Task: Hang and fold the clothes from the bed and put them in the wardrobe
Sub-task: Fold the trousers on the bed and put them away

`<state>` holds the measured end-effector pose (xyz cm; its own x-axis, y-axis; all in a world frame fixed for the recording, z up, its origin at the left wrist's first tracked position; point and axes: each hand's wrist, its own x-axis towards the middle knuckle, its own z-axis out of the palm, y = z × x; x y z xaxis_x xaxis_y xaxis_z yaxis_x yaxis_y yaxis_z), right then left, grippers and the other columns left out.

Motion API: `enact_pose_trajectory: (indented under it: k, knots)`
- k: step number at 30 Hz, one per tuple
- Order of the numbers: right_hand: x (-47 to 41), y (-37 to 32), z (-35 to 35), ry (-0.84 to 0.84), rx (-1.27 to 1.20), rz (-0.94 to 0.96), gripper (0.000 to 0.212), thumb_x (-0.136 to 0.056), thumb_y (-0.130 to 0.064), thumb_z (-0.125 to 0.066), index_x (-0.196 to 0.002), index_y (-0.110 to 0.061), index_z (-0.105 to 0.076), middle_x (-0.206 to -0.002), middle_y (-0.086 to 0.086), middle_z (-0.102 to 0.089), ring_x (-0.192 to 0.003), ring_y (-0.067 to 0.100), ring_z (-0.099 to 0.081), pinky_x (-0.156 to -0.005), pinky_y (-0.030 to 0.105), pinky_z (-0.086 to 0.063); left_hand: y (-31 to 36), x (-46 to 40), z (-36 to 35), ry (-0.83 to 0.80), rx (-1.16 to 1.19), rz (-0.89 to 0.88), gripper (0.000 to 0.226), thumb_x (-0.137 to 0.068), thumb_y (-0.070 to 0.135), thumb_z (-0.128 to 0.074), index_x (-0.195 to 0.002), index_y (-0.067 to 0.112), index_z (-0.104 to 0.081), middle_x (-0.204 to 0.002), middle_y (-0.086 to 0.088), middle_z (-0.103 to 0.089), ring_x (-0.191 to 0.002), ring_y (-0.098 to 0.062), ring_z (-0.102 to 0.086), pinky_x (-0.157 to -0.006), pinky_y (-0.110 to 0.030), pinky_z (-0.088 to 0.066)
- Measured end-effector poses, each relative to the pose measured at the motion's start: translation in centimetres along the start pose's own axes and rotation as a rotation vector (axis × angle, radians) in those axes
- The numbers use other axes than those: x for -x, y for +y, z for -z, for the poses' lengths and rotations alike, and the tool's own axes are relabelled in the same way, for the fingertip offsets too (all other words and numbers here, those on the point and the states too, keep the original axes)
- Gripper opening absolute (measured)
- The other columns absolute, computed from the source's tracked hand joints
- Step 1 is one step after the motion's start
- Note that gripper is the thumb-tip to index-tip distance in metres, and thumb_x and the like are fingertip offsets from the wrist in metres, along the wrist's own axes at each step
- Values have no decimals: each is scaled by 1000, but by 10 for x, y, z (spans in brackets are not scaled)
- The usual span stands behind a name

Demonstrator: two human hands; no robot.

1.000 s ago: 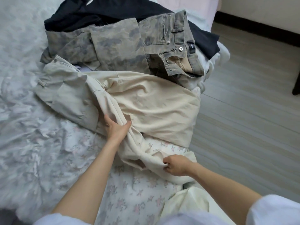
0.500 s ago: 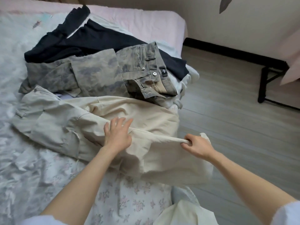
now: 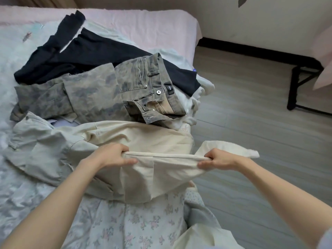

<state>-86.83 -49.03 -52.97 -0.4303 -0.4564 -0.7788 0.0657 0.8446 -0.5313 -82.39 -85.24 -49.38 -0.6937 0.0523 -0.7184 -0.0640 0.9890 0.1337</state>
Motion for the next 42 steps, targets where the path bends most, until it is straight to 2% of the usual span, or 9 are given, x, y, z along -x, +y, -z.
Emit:
enact_pose_trajectory:
  k: [4, 12, 15, 17, 22, 29, 33, 38, 42]
  knots:
    - [-1, 10, 6, -40, 51, -16, 25, -89, -33, -59, -67, -27, -52, -64, -10, -48, -57, 4, -42, -52, 17, -31, -2, 20, 14, 16, 80, 15, 34, -86, 40, -59, -61, 22, -47, -61, 4, -50, -72, -22, -52, -63, -33, -37]
    - [0, 21, 5, 68, -43, 44, 21, -94, -27, -55, -75, -17, -53, -71, -4, -53, -68, 11, -46, -58, 20, -34, 13, 10, 54, 140, 53, 57, 28, -86, 40, -61, -62, 30, -50, -66, 7, -55, -79, -23, -56, -63, -31, -36]
    - [-18, 37, 14, 130, 71, -70, 21, -93, -34, -53, -88, -14, -58, -89, 4, -64, -82, 19, -55, -68, 30, -38, 32, -22, 59, 362, -72, 117, 14, -89, 37, -53, -85, 29, -64, -96, -1, -68, -102, -26, -58, -84, -34, -38]
    - [-36, 53, 18, 247, 209, -201, 18, -94, -31, -48, -99, -19, -59, -108, 9, -66, -99, 24, -59, -78, 32, -42, 49, -43, 52, 447, -38, 191, 21, -93, 30, -48, -104, 28, -66, -113, -1, -65, -113, -26, -53, -104, -42, -28]
    - [-72, 76, 13, 531, 260, -421, 37, -92, -12, -43, -129, -13, -45, -131, 14, -49, -122, 31, -45, -100, 41, -33, 70, -54, -1, 568, 78, 237, 27, -93, 25, -49, -117, 22, -60, -122, 0, -56, -122, -23, -44, -113, -47, -9]
    - [-93, 20, -36, 397, 123, -81, 40, -95, -10, -37, -135, -14, -41, -136, 8, -43, -123, 29, -43, -91, 37, -41, 36, -43, -44, 500, 85, 263, 40, -89, 15, -56, -128, 14, -55, -139, -8, -47, -131, -26, -37, -109, -49, -21]
    - [-113, -23, -43, 418, 97, 67, 37, -98, -13, -35, -133, -15, -45, -137, 2, -45, -121, 26, -46, -86, 37, -43, 22, -58, -36, 483, 60, 261, 43, -94, 16, -47, -137, 20, -46, -150, -2, -35, -141, -22, -21, -112, -50, -12]
    - [-141, -52, -44, 439, 112, 144, 31, -97, -17, -36, -126, -20, -48, -129, -1, -48, -109, 31, -53, -78, 39, -40, 6, -86, -27, 413, 8, 273, 35, -98, 27, -43, -131, 22, -52, -132, 0, -51, -132, -23, -30, -113, -52, -5]
    - [-157, -55, -45, 386, 128, 70, 25, -98, -27, -36, -117, -16, -48, -122, 6, -48, -104, 36, -55, -80, 43, -44, -1, -98, -28, 552, -66, 166, 14, -91, 18, -57, -97, 12, -68, -100, -6, -65, -109, -31, -50, -110, -57, -11]
